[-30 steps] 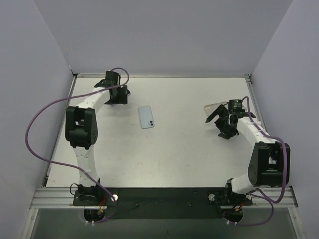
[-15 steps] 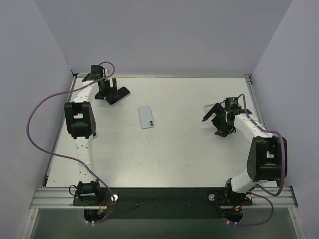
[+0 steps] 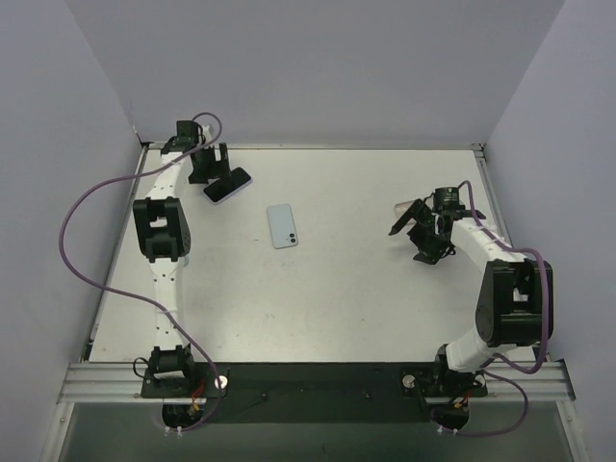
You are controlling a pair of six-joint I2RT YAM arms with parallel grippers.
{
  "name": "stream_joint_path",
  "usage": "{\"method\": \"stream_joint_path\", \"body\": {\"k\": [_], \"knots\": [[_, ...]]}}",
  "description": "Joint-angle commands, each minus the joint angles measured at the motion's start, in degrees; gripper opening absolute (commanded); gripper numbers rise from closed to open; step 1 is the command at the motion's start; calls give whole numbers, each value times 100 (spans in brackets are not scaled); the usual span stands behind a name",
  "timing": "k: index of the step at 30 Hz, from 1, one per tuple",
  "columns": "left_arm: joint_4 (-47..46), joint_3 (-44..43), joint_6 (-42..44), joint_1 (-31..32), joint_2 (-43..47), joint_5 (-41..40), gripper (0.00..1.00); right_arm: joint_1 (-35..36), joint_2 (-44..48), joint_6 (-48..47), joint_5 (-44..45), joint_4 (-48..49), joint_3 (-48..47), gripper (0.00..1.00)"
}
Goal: Take the phone out of the phone case
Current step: Pick up the phone at the center of the board.
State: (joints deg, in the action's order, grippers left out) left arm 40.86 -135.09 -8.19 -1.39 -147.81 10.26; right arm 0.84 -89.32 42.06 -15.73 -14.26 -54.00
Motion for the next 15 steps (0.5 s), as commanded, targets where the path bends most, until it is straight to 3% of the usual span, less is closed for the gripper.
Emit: {"method": "stream_joint_path", "body": {"k": [1,7,15], "knots": [[493,104,19,-37,58,555,93,56,81,-137,113,-138,-199,96],[-16,1553,-69,77,990,547,93,48,248,-146,114,-173,-190,96],[18,1890,133,437,1299,47,96,100,354,-120,79,-130,-14,96]]}}
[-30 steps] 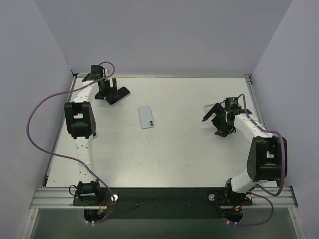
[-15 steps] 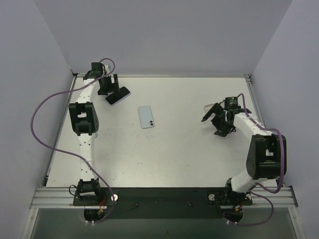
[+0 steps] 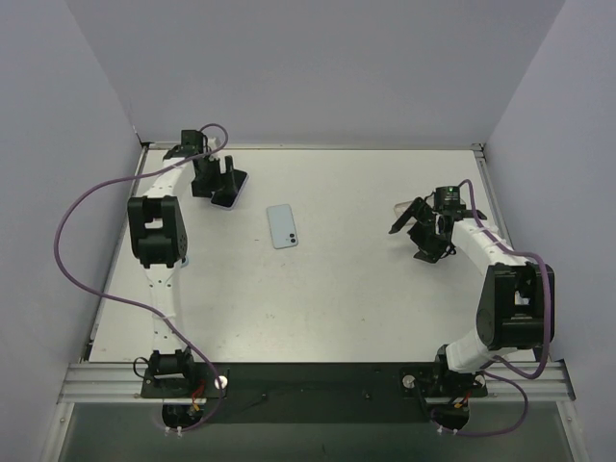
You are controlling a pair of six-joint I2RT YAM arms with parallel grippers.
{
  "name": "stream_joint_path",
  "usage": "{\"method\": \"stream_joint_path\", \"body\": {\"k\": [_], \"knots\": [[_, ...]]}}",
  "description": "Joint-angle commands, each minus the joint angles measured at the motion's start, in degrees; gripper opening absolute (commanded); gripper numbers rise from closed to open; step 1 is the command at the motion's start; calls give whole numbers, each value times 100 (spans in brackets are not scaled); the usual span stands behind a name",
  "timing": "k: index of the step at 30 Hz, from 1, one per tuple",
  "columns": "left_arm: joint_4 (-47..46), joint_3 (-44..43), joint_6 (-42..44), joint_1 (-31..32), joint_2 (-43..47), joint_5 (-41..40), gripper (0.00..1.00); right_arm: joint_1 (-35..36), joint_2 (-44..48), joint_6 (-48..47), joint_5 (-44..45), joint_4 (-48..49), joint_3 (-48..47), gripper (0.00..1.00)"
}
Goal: Take the phone out of the phone case
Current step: Pick up the phone at the center of the board.
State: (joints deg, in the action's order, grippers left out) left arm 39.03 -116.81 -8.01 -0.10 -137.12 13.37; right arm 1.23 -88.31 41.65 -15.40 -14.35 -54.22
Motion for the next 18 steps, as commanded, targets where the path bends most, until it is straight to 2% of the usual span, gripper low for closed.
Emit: {"method": "stream_joint_path", "body": {"k": [1,9,15,18], "knots": [[237,19,133,370,195,-351,96,61,236,-69,28,-112,16,96],[746,-884,291,915,-375,-1819,97,87,209,-34,10,-94,-10,96],[1002,-1300,239,977,-728,-1811,96,87,130,-34,-16,-86,-36,96],[1037,-1388,195,968,-807,-1671,91,96,69,-25,-33,-68,-36,96]]}}
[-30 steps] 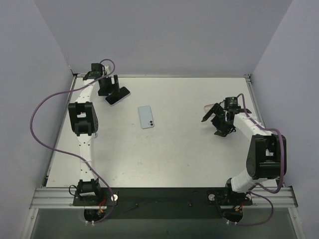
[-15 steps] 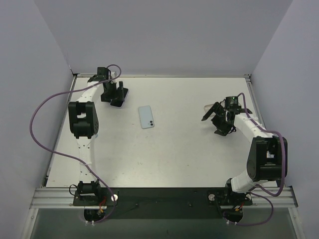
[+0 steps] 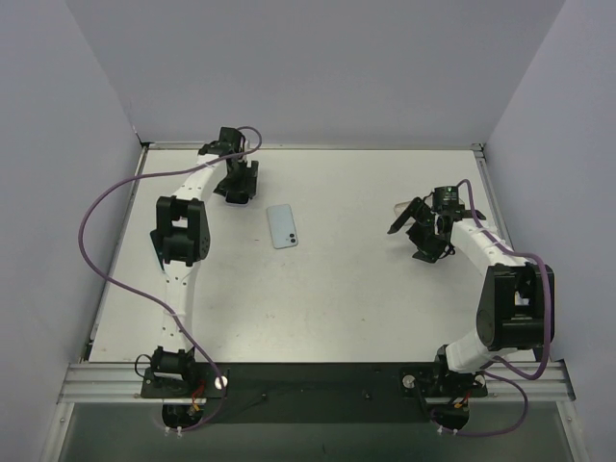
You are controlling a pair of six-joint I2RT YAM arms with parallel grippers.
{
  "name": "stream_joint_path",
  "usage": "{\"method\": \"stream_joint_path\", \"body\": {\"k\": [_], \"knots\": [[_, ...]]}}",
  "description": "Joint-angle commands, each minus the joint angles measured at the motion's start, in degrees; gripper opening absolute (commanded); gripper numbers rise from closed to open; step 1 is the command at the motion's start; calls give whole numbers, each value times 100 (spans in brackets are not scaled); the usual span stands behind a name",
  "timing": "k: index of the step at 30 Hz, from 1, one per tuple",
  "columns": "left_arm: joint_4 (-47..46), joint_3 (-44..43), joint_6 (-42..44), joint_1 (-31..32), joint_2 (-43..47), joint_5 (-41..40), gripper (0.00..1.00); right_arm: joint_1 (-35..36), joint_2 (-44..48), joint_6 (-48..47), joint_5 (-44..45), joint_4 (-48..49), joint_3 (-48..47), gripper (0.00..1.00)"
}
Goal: Take the phone out of the phone case
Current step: Pick up the phone at the center of the board.
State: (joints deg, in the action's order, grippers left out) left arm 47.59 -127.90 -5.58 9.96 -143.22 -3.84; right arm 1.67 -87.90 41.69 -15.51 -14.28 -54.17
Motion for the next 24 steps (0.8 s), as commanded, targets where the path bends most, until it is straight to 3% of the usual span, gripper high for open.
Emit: {"method": "stream_joint_path", "body": {"k": [1,7,11,19,24], "knots": [[206,-332,-57,-29,-215,67,88,44,10,-30,-40,-57,-41,96],[224,-131,-215,-46,170,356,70,44,18,-21,-93,-40,-85,96],[-529,773,-548,-82,1004,1137,64,44,53,-3,-163,-48,-94,96],[-1261,2775,-1199,-46,2587,1850,34,123,299,41,-347,13,65,96],[-1964,4148,-1594,77,3607,2308,29,412,317,304,-619,250,47,96]]}}
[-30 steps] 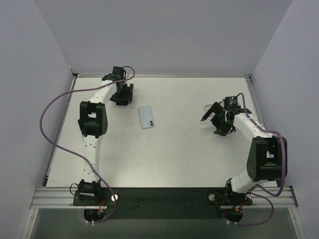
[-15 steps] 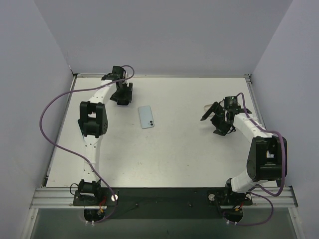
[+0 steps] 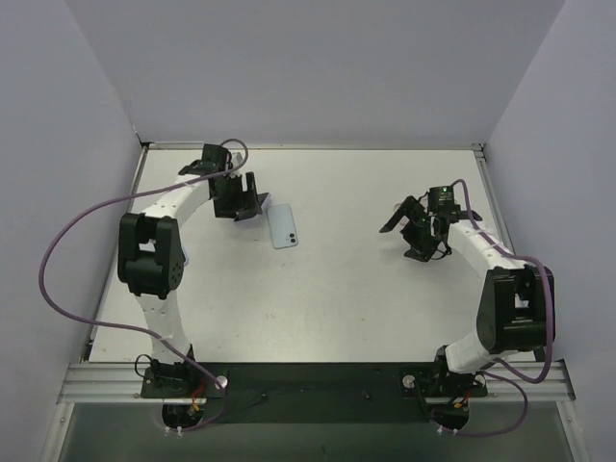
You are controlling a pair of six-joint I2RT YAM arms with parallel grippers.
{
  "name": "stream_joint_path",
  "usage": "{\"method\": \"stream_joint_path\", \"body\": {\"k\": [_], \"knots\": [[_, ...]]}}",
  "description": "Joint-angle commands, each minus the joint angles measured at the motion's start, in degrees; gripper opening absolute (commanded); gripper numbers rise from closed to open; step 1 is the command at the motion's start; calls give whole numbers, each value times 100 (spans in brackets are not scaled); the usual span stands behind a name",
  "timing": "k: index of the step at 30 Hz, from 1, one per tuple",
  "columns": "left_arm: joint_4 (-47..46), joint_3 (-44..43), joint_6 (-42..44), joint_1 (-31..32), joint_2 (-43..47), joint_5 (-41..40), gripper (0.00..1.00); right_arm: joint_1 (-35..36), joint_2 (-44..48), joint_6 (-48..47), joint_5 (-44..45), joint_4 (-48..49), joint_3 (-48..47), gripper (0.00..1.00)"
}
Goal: Take the phone out of the phone case
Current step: Pick up the phone at the center of the board.
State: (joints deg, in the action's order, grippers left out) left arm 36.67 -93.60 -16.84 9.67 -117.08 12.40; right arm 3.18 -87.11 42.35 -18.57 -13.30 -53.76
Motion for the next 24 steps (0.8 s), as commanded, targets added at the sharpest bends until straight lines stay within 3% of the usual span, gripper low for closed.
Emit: {"method": "stream_joint_path", "body": {"k": [1,9,15,24], "knots": [[-1011,1095,-504,131,1124,806,28,323,204,317,-462,213,-12,96],[-1320,2328,-785,369,2109,1177,24,1683,-682,1677,-1280,1276,-504,95],[-1460,2917,-891,536,2593,1308,23,2257,-1623,2927,-1773,2558,-917,93],[-1654,3515,-1041,703,3138,1440,23,2995,-2327,3657,-1685,2692,-1524,82]]}}
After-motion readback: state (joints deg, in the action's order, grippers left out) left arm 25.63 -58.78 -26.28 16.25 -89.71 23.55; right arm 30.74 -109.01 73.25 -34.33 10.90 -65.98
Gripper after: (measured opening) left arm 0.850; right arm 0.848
